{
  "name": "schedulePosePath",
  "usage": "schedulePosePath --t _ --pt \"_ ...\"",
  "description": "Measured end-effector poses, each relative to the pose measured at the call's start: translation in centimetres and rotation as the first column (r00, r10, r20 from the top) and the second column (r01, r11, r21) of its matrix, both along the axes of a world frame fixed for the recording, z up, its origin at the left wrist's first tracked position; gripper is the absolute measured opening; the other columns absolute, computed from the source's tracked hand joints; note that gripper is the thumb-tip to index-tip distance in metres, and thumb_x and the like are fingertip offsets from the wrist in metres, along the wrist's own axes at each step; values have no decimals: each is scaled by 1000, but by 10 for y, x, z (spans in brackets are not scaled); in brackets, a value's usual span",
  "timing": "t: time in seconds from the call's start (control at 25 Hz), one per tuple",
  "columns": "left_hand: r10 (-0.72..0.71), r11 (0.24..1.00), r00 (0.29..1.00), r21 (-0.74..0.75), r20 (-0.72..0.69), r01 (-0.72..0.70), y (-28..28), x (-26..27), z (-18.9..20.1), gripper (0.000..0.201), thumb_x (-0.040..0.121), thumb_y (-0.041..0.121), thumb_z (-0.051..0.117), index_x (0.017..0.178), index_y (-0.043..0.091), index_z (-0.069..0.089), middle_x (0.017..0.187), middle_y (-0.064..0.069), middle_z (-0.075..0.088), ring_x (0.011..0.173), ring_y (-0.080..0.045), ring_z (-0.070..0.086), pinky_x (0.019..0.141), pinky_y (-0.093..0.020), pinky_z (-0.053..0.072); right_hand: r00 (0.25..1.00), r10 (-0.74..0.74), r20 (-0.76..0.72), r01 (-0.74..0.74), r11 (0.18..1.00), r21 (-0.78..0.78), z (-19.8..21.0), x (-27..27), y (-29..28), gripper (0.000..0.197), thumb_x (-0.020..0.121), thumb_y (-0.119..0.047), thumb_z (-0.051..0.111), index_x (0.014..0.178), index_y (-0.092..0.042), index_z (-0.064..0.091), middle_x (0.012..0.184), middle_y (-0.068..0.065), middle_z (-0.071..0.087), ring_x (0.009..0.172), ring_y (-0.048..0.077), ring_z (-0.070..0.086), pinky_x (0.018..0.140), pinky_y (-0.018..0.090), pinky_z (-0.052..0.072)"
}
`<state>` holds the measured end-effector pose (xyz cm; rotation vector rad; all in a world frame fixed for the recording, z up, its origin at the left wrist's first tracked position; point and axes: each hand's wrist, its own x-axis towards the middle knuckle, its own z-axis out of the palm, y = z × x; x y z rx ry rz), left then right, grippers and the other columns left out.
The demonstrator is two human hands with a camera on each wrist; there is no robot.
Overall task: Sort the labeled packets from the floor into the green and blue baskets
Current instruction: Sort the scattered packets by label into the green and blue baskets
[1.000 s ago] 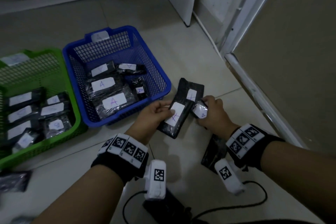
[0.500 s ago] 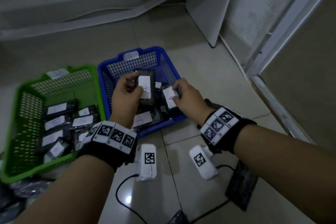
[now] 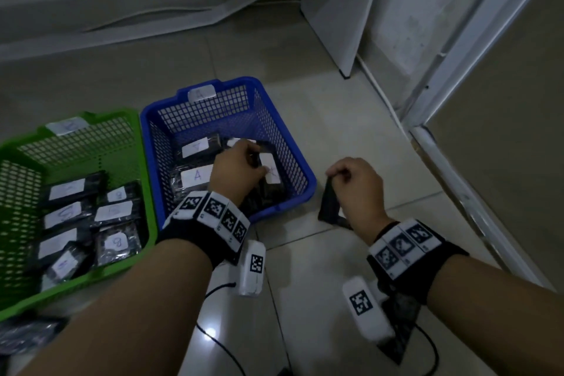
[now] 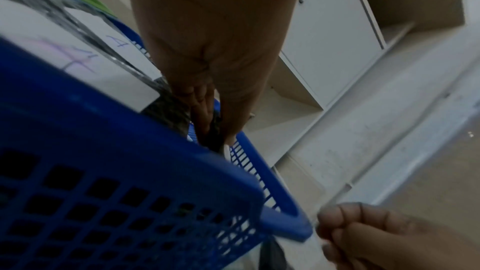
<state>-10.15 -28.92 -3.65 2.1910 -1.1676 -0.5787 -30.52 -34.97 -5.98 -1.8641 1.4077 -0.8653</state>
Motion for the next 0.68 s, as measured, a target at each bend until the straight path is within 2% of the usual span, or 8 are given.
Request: schedulePosePath --t 0.12,0.2,0.28,0.4,0.48,0.52,0.6,0.68 --pt "-159 980 949 162 273 118 4 -8 -8 38 77 27 71 112 15 59 110 -11 61 106 -30 56 88 -37 47 940 42 -340 14 987 162 -37 -36 -14 29 81 -9 61 109 -15 65 113 15 57 106 32 54 86 27 38" --pt "-148 987 904 119 401 109 9 -15 -12 36 77 27 69 110 16 62 114 -13 54 109 -34 49 88 -41 43 806 217 -551 -106 968 227 -54 -49 -16 61 80 -24 67 137 -20 44 139 19 41 128 37 36 105 35 28" --pt "-121 992 908 7 402 129 16 -25 -15 27 76 22 67 103 15 66 110 -12 54 105 -34 48 87 -43 44 745 308 -591 -192 948 252 -58 -52 -21 82 82 -34 68 149 -22 23 154 17 22 140 37 22 116 41 17" --pt "-148 976 898 -84 415 200 30 -44 -18 17 76 19 64 92 17 68 99 -8 56 94 -31 51 76 -42 46 678 350 -646 -196 934 300 -49 -48 -28 97 76 -44 73 150 -20 16 145 18 30 130 38 33 110 39 24" --pt "-164 957 899 -155 406 245 40 -61 -20 14 77 16 60 88 19 67 92 -4 56 87 -27 50 69 -37 43 704 294 -647 -114 945 305 -40 -48 -26 97 67 -44 80 143 -14 29 132 18 34 118 38 41 101 39 34" --pt "-184 949 900 -166 395 267 47 -72 -20 15 77 15 58 89 20 67 90 -2 56 86 -25 50 69 -34 40 765 259 -590 -82 947 309 -37 -50 -24 87 66 -39 82 135 -9 38 127 18 37 114 36 44 96 37 38" --pt "-232 938 897 -158 375 309 61 -95 -19 17 77 14 59 90 24 65 89 3 57 87 -22 52 74 -32 34 894 184 -409 -40 941 335 -30 -59 -19 60 74 -27 78 120 -3 49 120 19 46 108 32 52 86 33 44" --pt "-298 913 883 -163 364 375 74 -119 -18 15 78 16 62 90 25 64 86 5 58 86 -20 53 77 -33 34 954 108 -281 7 926 378 -22 -74 -13 32 84 -19 67 109 -2 56 105 14 58 99 25 57 79 29 42"
